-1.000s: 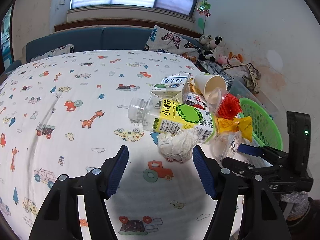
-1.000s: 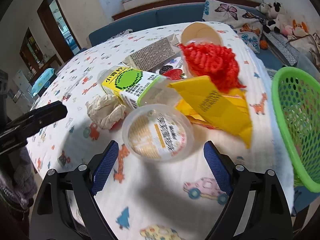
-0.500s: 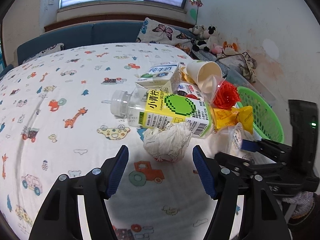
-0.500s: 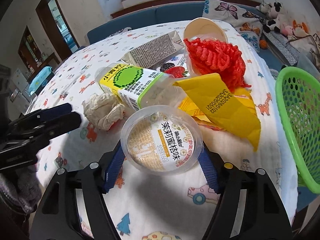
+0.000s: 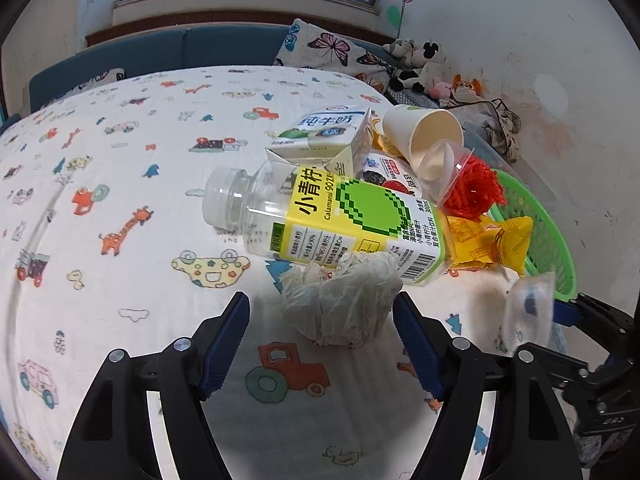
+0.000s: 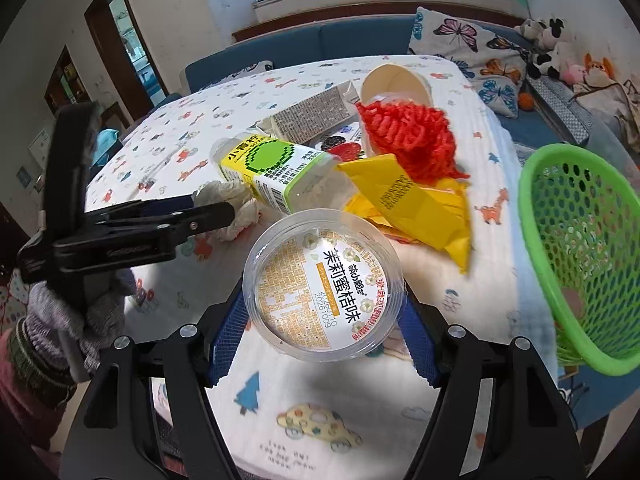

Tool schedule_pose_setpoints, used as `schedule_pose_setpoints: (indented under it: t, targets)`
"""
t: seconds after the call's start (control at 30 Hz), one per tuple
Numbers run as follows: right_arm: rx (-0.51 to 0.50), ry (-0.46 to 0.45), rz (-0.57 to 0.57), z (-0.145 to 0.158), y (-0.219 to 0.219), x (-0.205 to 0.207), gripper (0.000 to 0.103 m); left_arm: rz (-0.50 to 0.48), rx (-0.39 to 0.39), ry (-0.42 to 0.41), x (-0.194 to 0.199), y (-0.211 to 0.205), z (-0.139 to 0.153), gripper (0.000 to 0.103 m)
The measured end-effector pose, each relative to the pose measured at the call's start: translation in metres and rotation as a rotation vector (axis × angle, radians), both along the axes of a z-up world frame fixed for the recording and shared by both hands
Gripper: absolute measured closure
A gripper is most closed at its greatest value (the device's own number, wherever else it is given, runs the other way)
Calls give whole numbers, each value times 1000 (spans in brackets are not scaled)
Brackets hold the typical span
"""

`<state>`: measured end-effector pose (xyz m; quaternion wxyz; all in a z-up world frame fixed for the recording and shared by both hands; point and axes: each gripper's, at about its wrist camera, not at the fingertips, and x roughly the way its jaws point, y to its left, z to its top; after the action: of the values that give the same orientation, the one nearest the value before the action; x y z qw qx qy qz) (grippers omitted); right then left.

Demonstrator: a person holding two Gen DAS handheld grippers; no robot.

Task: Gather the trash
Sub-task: 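Carry the lidded cup into the basket with right gripper while left grasps the tissue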

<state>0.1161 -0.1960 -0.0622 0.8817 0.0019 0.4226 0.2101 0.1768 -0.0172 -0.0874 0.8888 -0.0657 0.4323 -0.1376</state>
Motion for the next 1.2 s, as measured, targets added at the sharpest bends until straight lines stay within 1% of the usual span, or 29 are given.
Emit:
schedule_pose_setpoints:
  t: [0.13,0.2,0.27,0.43,0.53,0.83,1.0,1.2]
  targets:
    - [-2,-7,-16,6,-12,-7,32,-9,-12,4,1,-3,-2,34]
    - [-3,-12,-29,9,-18,-9,32,-13,-22,5,2,-4,-3,37]
    - [-4,-17,-41,11,-23,-10,32,-18,-30,5,2,-6,-3,42]
    - [-2,-25,-71,15,-37,-14,32,-23,-28,-2,0,-10,-2,53]
    - [4,-28,-90,17,-45,-15,32,-23,-27,-6,-4,-10,1,55]
    - [19,-37,-148,22,-71,-17,32,-47,-7,-52,-25,-15,23,57]
    - [23,-44,-182,25,-87,-15,32,-77,-14,-92,-39,-22,42,57]
    - [24,-52,-233,27,-110,-11,32,-114,-31,-119,-41,-37,60,57]
